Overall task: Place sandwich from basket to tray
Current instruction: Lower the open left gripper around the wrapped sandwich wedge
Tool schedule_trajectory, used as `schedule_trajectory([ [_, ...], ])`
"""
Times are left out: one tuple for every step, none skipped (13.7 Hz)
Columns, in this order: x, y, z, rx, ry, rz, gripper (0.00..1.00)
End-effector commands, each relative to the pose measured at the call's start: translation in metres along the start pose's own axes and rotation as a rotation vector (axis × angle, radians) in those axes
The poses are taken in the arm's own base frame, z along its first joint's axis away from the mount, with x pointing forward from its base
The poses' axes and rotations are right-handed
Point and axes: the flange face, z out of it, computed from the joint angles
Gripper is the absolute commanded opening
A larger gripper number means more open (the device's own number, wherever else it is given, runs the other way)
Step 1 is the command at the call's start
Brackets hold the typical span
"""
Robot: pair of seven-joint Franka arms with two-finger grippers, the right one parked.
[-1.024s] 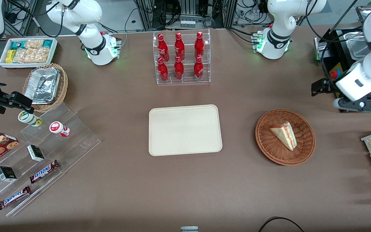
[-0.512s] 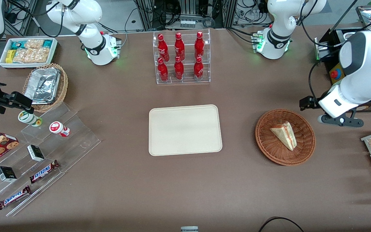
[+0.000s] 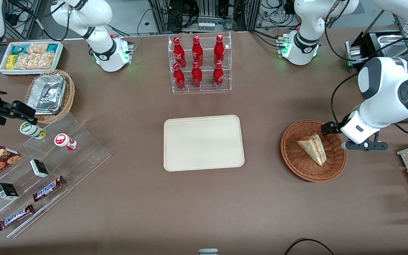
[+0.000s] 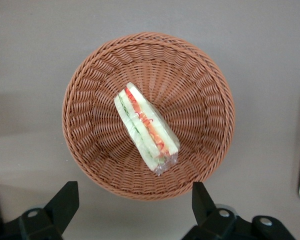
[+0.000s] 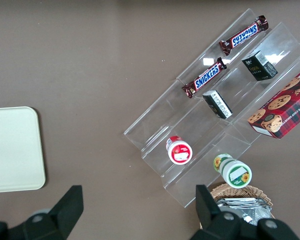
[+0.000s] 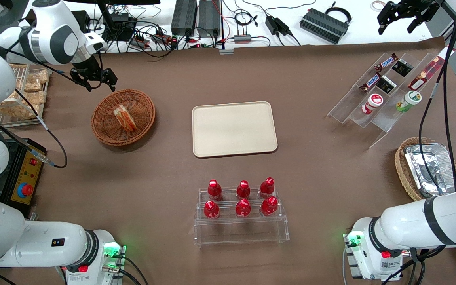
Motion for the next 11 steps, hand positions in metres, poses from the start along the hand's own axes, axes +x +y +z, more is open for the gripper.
schedule_trajectory([
  [-0.005,0.007,0.005,-0.005,0.026,-0.115,1.00],
  [-0.005,0.016,0.010,-0.001,0.020,-0.167,1.00],
  [-0.006,0.020,0.015,-0.002,0.022,-0.241,1.00],
  [-0.008,0.021,0.021,-0.005,0.031,-0.301,1.00],
  [-0.012,0.027,0.028,-0.009,0.044,-0.336,1.00],
  [-0.015,0.029,0.036,-0.014,0.056,-0.369,1.00],
  [-0.018,0.029,0.043,-0.017,0.068,-0.385,1.00],
  [-0.019,0.029,0.048,-0.023,0.077,-0.415,1.00],
  [-0.019,0.029,0.052,-0.028,0.087,-0.452,1.00],
  [-0.020,0.029,0.058,-0.034,0.098,-0.474,1.00],
  [-0.022,0.029,0.062,-0.039,0.113,-0.486,1.00],
])
